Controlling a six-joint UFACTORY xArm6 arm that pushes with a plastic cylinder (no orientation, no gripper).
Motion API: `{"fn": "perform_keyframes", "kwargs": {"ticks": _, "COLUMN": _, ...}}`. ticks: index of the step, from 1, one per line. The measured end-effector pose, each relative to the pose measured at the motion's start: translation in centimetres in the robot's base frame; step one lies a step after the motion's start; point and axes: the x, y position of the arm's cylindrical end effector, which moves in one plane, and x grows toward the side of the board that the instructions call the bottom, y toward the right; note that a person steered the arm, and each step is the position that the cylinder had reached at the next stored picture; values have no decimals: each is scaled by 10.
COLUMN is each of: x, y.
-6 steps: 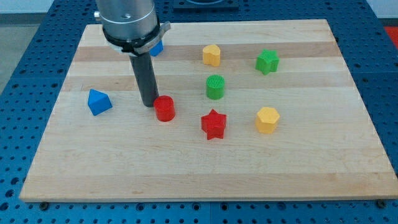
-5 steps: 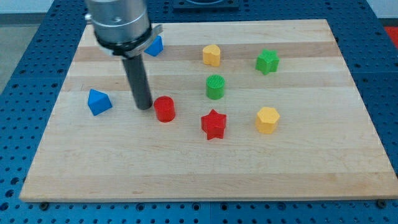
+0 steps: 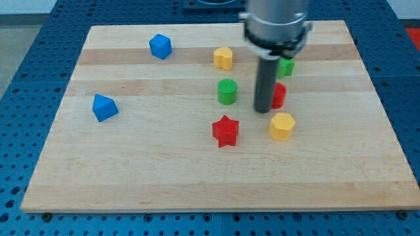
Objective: Push red circle towards center right
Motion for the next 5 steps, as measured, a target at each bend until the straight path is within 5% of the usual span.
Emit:
{"fn": "perform_keyframes", "kwargs": {"ticks": 1, "x": 1, "y": -29}}
{"fn": "perform_keyframes", "kwargs": {"ticks": 3, "x": -42, "y": 51}}
{"fn": "perform_keyframes", "kwargs": {"ticks": 5, "x": -42, "y": 60}}
